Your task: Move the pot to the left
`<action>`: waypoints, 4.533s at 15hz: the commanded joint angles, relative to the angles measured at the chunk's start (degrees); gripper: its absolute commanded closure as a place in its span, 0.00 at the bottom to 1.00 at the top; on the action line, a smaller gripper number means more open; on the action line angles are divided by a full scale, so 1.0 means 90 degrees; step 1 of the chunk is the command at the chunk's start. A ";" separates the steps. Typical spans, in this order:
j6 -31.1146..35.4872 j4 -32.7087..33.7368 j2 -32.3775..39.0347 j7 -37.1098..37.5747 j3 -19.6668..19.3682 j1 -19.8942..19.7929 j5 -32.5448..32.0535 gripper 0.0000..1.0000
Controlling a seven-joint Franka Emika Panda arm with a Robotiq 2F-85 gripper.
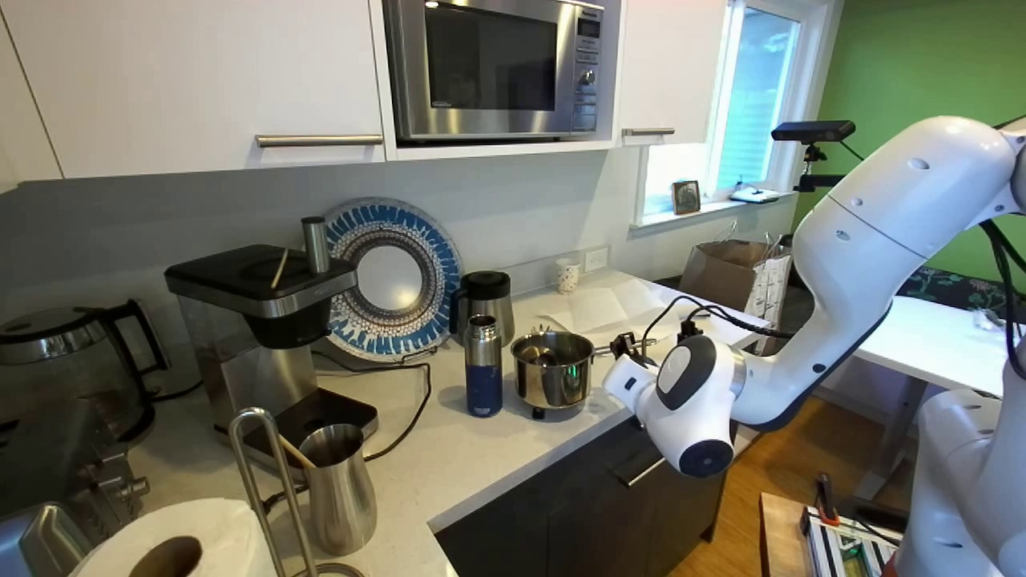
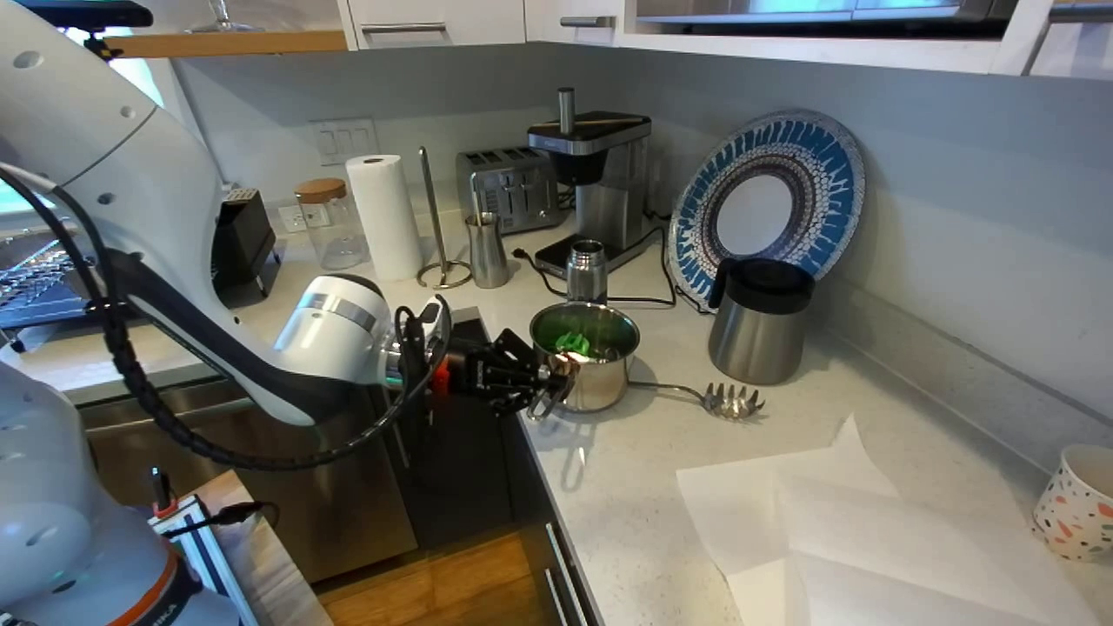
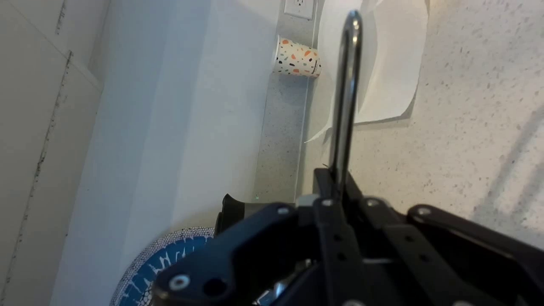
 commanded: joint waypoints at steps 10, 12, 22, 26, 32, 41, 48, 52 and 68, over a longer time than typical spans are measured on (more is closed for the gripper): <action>-0.0730 -0.0001 0.0053 0.0661 0.0080 0.0060 -0.0077 0.99; -0.0738 -0.0001 0.0066 0.0600 0.0100 0.0055 -0.0124 0.99; -0.0657 0.0001 0.0021 0.0504 0.0066 0.0033 0.0369 0.99; -0.0498 0.0003 0.0185 0.0432 0.0062 0.0032 0.0894 0.94; -0.0556 0.0000 0.0185 0.0432 0.0063 0.0029 0.1240 0.94; -0.2597 -0.0013 0.0525 0.0655 0.0636 0.0398 0.2255 0.99; -0.3913 -0.0006 0.0820 0.0884 0.1340 0.0962 0.2767 0.99; -0.4045 0.0000 0.0966 0.0844 0.1695 0.1281 0.2703 0.99; -0.3687 0.0035 0.1600 0.0691 0.2471 0.1960 0.1045 0.99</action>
